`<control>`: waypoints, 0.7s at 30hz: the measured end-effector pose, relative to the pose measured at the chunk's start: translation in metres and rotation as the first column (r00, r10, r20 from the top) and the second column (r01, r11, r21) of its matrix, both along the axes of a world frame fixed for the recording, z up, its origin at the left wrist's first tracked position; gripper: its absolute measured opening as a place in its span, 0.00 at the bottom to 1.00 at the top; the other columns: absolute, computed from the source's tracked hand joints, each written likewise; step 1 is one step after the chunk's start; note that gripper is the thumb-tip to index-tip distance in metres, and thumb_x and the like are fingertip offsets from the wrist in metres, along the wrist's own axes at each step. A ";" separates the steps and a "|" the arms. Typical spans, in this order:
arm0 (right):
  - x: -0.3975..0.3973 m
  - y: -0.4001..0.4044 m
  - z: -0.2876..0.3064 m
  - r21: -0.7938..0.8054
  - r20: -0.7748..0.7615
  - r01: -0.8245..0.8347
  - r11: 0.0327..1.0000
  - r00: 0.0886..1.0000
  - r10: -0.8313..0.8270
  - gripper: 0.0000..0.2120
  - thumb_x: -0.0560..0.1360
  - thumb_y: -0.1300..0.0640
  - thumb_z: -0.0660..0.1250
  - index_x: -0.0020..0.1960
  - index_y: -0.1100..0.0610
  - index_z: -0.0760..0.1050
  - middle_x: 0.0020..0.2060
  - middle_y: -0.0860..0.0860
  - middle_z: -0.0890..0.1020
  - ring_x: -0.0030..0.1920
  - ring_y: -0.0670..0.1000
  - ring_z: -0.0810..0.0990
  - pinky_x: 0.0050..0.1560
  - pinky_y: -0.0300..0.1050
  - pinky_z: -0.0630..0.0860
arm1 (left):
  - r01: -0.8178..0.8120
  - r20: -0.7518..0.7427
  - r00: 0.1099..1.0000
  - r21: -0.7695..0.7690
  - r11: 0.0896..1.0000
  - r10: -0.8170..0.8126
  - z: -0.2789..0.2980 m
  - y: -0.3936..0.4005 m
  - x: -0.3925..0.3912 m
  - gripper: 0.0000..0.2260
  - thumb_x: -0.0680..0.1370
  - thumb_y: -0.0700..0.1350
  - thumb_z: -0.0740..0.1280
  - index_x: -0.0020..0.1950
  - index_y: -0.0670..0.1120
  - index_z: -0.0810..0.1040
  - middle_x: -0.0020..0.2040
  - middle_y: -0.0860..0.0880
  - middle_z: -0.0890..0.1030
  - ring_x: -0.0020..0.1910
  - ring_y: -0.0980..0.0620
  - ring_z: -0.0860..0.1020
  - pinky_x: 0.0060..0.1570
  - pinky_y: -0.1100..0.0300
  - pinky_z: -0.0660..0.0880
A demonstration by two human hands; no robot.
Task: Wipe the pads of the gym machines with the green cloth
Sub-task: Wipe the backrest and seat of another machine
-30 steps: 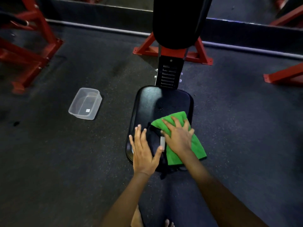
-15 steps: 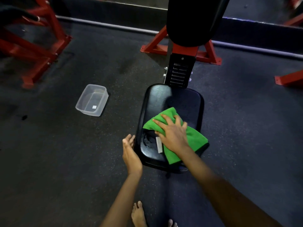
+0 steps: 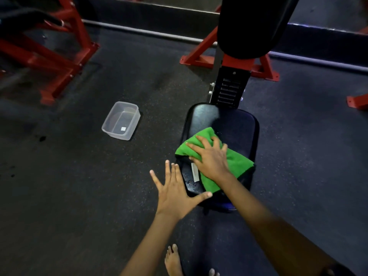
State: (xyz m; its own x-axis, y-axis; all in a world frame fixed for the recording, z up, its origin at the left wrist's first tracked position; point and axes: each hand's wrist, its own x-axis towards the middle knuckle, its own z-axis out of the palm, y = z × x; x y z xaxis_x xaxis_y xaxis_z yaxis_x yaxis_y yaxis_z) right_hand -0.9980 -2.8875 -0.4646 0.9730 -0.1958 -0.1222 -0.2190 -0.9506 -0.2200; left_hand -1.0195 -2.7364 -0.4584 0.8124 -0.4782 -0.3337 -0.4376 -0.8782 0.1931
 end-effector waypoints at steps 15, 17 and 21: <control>0.002 0.002 -0.001 0.039 -0.060 -0.151 0.988 0.986 0.154 0.24 0.76 0.38 0.58 0.72 0.36 0.61 0.75 0.45 0.58 0.73 0.60 0.53 0.66 0.59 0.55 | -0.255 -0.188 0.960 -0.273 0.928 0.208 -0.012 0.001 -0.008 0.60 0.54 0.81 0.28 0.74 0.40 0.31 0.76 0.47 0.34 0.70 0.58 0.27 0.54 0.53 0.15; -0.025 -0.017 -0.004 0.083 0.017 -0.304 0.949 0.953 0.303 0.24 0.76 0.40 0.61 0.71 0.36 0.63 0.74 0.44 0.61 0.72 0.59 0.57 0.64 0.58 0.57 | -0.398 -0.203 0.917 -0.396 0.828 0.344 -0.010 -0.003 -0.007 0.57 0.58 0.80 0.28 0.75 0.41 0.33 0.77 0.47 0.37 0.70 0.60 0.29 0.57 0.57 0.16; -0.032 -0.063 -0.006 0.062 -0.047 -0.096 0.993 0.994 0.099 0.25 0.76 0.39 0.61 0.71 0.34 0.60 0.74 0.41 0.59 0.72 0.55 0.55 0.63 0.53 0.58 | -0.296 -0.076 0.953 -0.446 0.844 0.294 -0.005 -0.022 0.006 0.47 0.65 0.75 0.28 0.73 0.44 0.31 0.77 0.48 0.37 0.71 0.58 0.29 0.62 0.59 0.19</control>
State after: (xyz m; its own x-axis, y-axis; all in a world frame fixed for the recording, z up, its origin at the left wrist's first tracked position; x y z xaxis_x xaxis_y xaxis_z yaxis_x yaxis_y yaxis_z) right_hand -1.0302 -2.9503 -0.4707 0.9795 -0.0907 -0.1800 -0.1376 -0.9534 -0.2683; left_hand -1.0138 -2.7587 -0.4637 0.9381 -0.3142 -0.1458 -0.1697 -0.7838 0.5973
